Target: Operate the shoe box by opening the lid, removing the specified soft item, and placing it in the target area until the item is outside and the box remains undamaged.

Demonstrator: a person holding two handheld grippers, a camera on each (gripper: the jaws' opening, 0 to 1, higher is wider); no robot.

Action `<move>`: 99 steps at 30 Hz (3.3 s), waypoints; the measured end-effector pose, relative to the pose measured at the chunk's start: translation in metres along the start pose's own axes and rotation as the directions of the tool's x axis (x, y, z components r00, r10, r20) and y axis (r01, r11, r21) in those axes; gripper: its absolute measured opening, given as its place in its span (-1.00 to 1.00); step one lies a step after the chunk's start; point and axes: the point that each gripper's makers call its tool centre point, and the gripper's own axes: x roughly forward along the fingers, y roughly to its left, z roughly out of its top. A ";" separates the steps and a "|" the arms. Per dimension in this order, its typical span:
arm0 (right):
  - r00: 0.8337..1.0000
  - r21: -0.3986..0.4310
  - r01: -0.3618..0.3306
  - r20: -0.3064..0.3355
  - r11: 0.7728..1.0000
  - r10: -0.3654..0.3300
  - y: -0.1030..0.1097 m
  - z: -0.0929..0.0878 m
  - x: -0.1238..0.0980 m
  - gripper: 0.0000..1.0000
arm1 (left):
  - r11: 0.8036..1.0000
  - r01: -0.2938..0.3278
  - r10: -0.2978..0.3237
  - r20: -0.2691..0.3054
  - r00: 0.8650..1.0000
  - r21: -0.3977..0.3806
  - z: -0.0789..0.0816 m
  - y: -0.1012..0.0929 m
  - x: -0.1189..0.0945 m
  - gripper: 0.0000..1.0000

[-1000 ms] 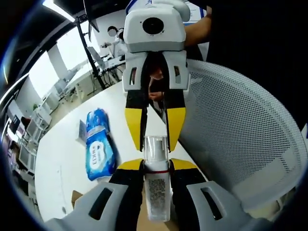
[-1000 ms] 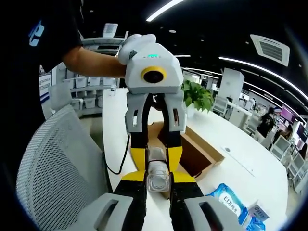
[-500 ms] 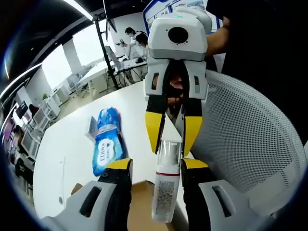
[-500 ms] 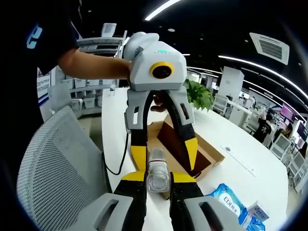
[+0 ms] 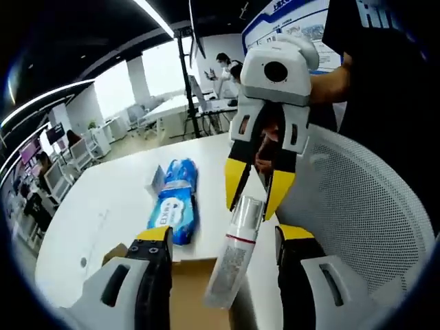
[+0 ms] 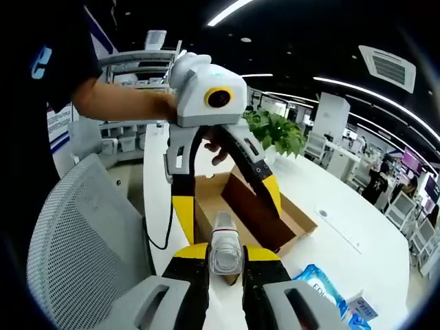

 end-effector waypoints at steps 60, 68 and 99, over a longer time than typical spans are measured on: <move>0.937 -0.301 -0.081 -0.347 0.950 -0.030 -0.143 0.004 -0.028 -0.74 | 0.822 -0.444 0.475 -0.001 0.880 -0.357 -0.051 -0.003 -0.104 0.99; 0.914 -0.337 -0.127 -0.405 0.933 -0.022 -0.160 -0.002 -0.017 -0.74 | 0.785 -0.487 0.526 -0.005 0.851 -0.382 -0.056 -0.009 -0.119 0.99; 0.733 -0.335 -0.311 -0.680 0.890 0.000 -0.231 -0.080 0.019 -0.73 | 0.652 -0.603 0.650 -0.071 0.757 -0.460 -0.083 -0.031 -0.164 0.99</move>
